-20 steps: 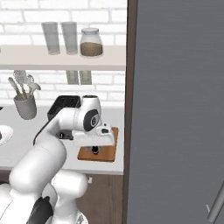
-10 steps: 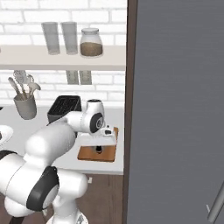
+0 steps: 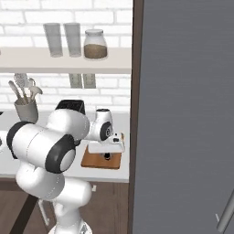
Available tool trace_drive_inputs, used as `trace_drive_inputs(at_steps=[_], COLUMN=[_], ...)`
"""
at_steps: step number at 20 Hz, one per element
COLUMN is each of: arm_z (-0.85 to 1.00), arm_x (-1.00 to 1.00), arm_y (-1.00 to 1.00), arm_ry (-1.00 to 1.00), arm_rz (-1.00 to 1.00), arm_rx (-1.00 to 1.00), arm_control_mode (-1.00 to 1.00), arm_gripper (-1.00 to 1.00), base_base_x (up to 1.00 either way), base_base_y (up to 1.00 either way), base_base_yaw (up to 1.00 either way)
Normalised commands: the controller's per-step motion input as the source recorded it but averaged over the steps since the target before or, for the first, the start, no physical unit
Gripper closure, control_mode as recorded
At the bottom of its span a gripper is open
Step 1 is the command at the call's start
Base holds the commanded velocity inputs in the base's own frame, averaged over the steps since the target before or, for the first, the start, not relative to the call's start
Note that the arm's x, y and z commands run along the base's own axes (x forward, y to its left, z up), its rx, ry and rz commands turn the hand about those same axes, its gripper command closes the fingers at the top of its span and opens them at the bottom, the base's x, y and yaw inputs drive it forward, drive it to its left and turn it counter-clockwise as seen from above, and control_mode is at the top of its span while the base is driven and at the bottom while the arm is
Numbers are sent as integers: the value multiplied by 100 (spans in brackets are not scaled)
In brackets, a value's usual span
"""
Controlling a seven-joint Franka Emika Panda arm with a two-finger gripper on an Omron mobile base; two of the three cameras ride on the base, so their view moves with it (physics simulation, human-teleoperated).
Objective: Pick up the knife from the drawer and place it on the cutting board. Then place the meat from the plate to the cutting board.
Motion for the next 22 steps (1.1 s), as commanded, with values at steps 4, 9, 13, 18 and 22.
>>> trace_drive_inputs(at_steps=[4,9,13,18,22], arm_z=[-52,0,72,100,100], arm_x=[16,1,-25,-60,-100], arm_y=[-9,0,2,27,74], arm_ry=[1,0,-8,-11,-15], arm_rz=[0,0,0,0,8], arm_rx=[0,0,2,0,0], arm_control_mode=[-100,-100,-100,-100,-100], arm_gripper=[-100,-100,-100,-100,-100], base_base_x=[0,0,0,0,0], base_base_y=[0,0,0,0,0], base_base_yaw=[0,0,0,0,0])
